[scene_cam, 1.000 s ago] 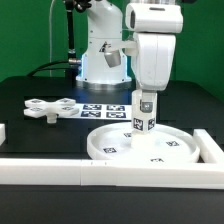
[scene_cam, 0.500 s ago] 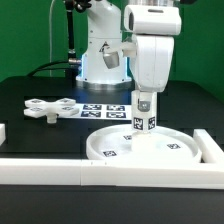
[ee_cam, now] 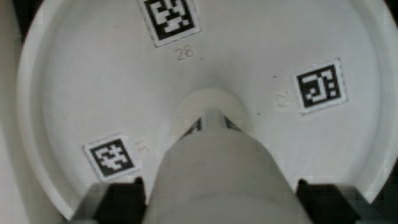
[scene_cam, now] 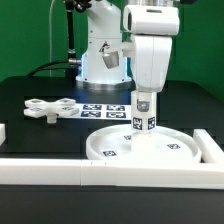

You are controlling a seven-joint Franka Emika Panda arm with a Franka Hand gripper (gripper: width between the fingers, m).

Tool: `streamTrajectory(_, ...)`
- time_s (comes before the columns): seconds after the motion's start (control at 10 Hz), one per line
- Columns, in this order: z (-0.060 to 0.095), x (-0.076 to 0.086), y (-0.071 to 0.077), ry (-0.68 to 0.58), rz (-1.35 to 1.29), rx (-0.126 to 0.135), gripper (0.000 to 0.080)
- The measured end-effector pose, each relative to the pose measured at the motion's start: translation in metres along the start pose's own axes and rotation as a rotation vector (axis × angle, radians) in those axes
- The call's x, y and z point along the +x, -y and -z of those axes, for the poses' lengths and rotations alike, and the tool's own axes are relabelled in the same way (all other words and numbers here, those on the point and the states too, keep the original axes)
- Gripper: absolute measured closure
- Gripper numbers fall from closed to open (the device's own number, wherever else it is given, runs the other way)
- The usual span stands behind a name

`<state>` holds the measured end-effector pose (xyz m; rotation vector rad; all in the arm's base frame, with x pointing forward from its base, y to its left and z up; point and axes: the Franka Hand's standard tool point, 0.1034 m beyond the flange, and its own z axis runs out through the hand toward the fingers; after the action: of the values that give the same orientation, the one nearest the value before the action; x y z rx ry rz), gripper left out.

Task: Assemble round table

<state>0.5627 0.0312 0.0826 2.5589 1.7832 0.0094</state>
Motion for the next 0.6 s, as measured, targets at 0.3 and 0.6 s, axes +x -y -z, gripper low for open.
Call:
streamTrajectory(0.3,-0.0016,0.0004,0.0014,-0.001,-0.322,0.010,0.0391)
streamTrajectory(0.6,-0.0017,0.0032,-0.0002,-0.021,-0.509,-0.012,0.0390)
